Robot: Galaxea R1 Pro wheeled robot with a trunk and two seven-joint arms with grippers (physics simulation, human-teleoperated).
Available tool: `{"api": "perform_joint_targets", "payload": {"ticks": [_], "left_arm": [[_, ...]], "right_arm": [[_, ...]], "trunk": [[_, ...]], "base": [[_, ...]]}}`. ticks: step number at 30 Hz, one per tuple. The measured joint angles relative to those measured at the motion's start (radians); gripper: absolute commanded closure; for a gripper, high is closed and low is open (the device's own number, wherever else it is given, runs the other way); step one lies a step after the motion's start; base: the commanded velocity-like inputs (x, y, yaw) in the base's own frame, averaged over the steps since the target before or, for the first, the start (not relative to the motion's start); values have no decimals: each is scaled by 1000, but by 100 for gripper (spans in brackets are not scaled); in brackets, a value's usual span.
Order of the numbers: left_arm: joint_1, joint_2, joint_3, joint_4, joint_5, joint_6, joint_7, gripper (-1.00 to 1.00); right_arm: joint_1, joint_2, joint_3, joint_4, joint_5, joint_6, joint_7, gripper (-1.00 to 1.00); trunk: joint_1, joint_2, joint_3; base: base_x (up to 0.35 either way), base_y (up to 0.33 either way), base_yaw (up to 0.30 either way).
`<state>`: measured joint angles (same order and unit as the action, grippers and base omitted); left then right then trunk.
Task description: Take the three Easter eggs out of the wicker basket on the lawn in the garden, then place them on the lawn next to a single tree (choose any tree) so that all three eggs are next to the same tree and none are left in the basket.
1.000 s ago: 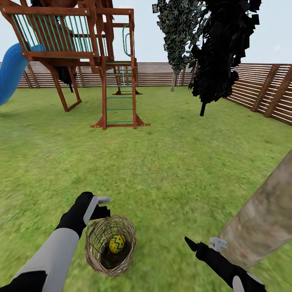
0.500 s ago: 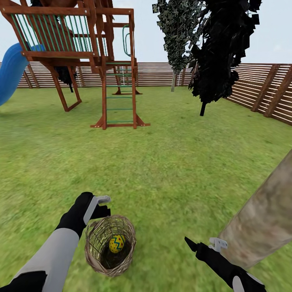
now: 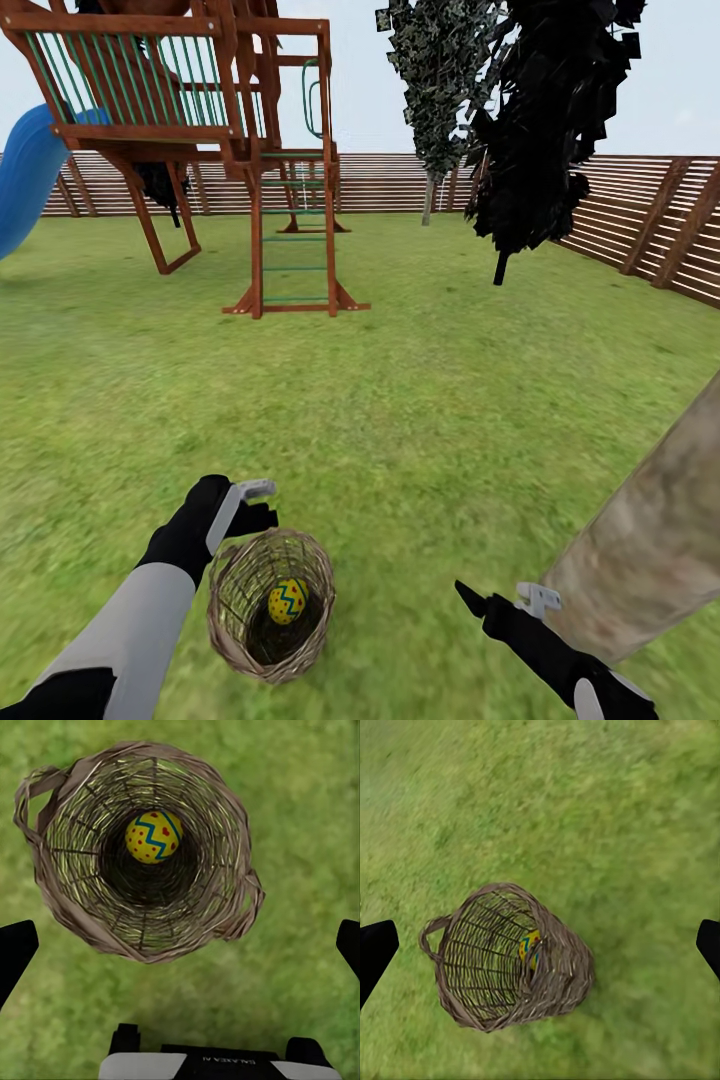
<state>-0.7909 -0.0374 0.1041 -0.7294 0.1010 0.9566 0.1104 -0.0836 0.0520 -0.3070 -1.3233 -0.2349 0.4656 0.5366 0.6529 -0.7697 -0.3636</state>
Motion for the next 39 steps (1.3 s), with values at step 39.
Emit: {"api": "perform_joint_targets", "payload": {"ticks": [39], "left_arm": [[0,0,0,3,-4,-35,-5,-100]], "right_arm": [[2,6,17,-63,-4,5,48,-100]], "trunk": [[150,-273,-122]], "base": [[0,0,0]]}}
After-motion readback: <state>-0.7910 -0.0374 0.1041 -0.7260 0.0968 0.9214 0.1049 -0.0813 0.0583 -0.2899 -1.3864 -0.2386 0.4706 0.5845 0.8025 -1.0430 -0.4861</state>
